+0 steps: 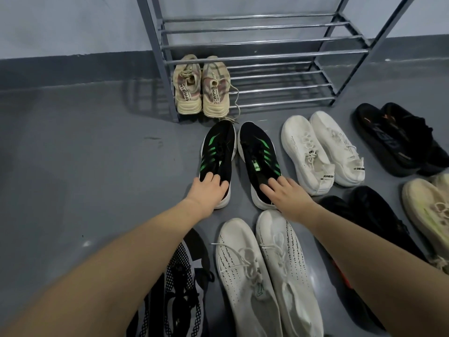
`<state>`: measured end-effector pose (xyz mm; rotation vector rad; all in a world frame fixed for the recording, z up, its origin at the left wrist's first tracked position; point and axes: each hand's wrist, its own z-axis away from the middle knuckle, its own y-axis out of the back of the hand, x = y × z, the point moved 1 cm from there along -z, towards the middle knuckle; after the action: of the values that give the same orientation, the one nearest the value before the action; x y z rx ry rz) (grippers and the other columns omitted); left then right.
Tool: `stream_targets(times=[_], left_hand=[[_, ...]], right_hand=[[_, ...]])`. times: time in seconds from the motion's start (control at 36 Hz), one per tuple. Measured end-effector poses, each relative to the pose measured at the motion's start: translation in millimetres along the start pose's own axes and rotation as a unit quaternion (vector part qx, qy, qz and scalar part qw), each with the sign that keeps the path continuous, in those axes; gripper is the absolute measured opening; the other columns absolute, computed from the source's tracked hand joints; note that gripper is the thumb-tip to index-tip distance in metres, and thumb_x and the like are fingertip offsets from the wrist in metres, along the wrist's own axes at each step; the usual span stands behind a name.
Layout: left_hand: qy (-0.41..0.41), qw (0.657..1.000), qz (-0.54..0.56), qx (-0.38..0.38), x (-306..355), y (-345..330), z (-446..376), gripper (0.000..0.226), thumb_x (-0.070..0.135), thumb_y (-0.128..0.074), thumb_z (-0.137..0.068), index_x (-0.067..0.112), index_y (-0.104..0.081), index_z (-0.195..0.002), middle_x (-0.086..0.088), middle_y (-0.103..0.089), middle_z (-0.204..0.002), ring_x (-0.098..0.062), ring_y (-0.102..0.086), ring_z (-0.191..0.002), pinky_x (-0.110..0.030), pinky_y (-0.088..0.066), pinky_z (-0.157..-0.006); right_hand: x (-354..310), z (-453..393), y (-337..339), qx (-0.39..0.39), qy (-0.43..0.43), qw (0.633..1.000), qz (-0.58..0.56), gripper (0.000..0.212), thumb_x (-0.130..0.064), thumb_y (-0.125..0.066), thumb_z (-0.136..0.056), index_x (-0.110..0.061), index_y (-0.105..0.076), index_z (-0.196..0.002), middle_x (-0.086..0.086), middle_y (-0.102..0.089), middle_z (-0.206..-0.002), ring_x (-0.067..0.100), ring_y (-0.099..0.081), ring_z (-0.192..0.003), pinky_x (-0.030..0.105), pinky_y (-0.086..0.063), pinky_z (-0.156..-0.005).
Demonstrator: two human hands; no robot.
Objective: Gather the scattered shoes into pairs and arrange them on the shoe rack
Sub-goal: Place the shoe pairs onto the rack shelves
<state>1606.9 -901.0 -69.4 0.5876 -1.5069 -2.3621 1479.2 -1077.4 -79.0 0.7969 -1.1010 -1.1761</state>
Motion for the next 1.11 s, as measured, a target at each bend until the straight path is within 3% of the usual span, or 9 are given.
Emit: stream_targets(times=[0.19,0.33,0.5,0.56,0.64,0.72,0.78,1.11], left_hand=[[-0.035,0.999,-0.006,0.031,1,7,2,0.051,0.007,-0.061,-0.080,0.011,-0.036,-0.125,-0.010,-0.039,-0.119,-0.026,-0.037,-0.111,-0.031,-0.037,-0.066],[-0.064,0.995,0.019,0.070,-3,17,7,0.034,0.010,-0.055,-0.082,0.010,-0.043,-0.114,-0.008,-0.041,-0.112,-0.024,-0.038,-0.105,-0.029,-0.036,-0.061],[-0.089,0.988,0.036,0.117,-7,20,12,0.029,0.018,-0.055,-0.081,0.011,-0.047,-0.108,-0.006,-0.045,-0.107,-0.023,-0.041,-0.101,-0.029,-0.034,-0.060],[-0.106,0.980,0.051,0.163,-7,22,16,0.030,0.020,-0.062,-0.074,0.011,-0.053,-0.100,-0.007,-0.049,-0.098,-0.024,-0.046,-0.093,-0.029,-0.031,-0.054],[-0.123,0.972,0.039,0.197,-6,27,22,0.038,0.024,-0.078,-0.043,0.012,-0.057,-0.072,-0.004,-0.049,-0.070,-0.021,-0.050,-0.064,-0.022,-0.022,-0.042],[-0.130,0.963,0.033,0.232,-2,28,21,0.039,0.024,-0.078,-0.038,0.012,-0.055,-0.068,-0.003,-0.047,-0.065,-0.021,-0.047,-0.059,-0.022,-0.021,-0.044],[-0.143,0.958,0.023,0.247,0,33,21,0.038,0.024,-0.077,-0.040,0.012,-0.055,-0.069,-0.004,-0.047,-0.066,-0.021,-0.047,-0.059,-0.024,-0.023,-0.046],[-0.171,0.935,-0.018,0.310,-10,54,4,0.034,0.013,-0.073,-0.043,0.011,-0.058,-0.073,-0.005,-0.048,-0.069,-0.023,-0.046,-0.062,-0.028,-0.027,-0.050]], right_hand=[[0,-5,9,-0.004,0.012,1.000,-0.004,0.063,-0.006,-0.057,-0.081,-0.018,-0.031,-0.137,0.008,-0.041,-0.123,0.026,-0.041,-0.109,0.036,-0.042,-0.091],[6,-2,15,-0.003,-0.017,1.000,-0.002,0.061,-0.015,-0.068,-0.070,-0.020,-0.038,-0.122,0.005,-0.044,-0.112,0.025,-0.043,-0.102,0.031,-0.034,-0.061],[8,-1,33,0.015,-0.030,0.999,-0.012,0.051,-0.030,-0.069,-0.069,-0.017,-0.046,-0.112,0.004,-0.046,-0.109,0.025,-0.043,-0.101,0.031,-0.031,-0.060],[5,2,38,0.015,-0.039,0.999,-0.011,0.049,-0.034,-0.067,-0.070,-0.016,-0.046,-0.110,0.003,-0.046,-0.109,0.025,-0.043,-0.103,0.032,-0.030,-0.063],[-2,5,46,0.047,-0.048,0.998,-0.007,0.046,-0.035,-0.070,-0.065,-0.016,-0.049,-0.102,0.003,-0.050,-0.101,0.026,-0.047,-0.097,0.033,-0.028,-0.065],[-8,9,48,0.070,-0.051,0.996,0.003,0.053,-0.036,-0.080,-0.037,-0.015,-0.051,-0.076,0.002,-0.051,-0.073,0.025,-0.051,-0.070,0.031,-0.027,-0.053],[-11,13,48,0.099,-0.053,0.994,-0.003,0.055,-0.037,-0.081,-0.029,-0.015,-0.049,-0.069,0.001,-0.048,-0.065,0.024,-0.049,-0.062,0.030,-0.026,-0.051],[2,21,57,0.148,-0.126,0.981,-0.026,0.052,-0.021,-0.080,-0.026,-0.011,-0.050,-0.067,0.004,-0.048,-0.065,0.026,-0.050,-0.061,0.029,-0.027,-0.051]])
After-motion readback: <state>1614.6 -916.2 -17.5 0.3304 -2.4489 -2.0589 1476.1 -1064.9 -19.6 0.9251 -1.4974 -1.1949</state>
